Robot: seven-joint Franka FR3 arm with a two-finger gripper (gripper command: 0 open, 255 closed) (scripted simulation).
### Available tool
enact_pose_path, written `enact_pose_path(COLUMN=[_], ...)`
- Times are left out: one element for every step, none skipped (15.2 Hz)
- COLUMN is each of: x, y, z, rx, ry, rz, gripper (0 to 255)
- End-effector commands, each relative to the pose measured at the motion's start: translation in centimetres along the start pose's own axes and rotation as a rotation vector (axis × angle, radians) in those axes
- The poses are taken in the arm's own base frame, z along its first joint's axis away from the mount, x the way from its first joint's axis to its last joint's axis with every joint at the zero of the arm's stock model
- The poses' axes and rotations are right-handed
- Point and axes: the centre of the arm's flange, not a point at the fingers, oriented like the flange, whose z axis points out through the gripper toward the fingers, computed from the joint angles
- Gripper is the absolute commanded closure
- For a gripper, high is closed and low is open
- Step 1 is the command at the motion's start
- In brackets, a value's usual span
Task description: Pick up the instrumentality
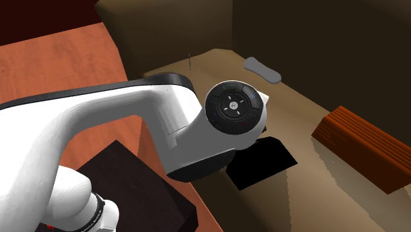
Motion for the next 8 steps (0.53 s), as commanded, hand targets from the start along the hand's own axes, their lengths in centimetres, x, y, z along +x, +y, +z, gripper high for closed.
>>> enact_pose_path(x=[0.4,0.6,0.8,1.0,1.2,1.4,1.6,1.8], y=[0.4,0.6,0.7,0.9,1.1,1.2,1.4,1.5], z=[-0.9,-1.4,-1.8,-2.3,-2.8,-3.2,-3.7,-4.1], rx=[-0.001,-0.001,-0.001,-0.001,-0.001,-0.001,-0.001,-0.001], ry=[0.000,0.000,0.000,0.000,0.000,0.000,0.000,0.000], rz=[0.000,0.000,0.000,0.000,0.000,0.000,0.000,0.000], gripper=[255,255,255,255,255,255,255,255])
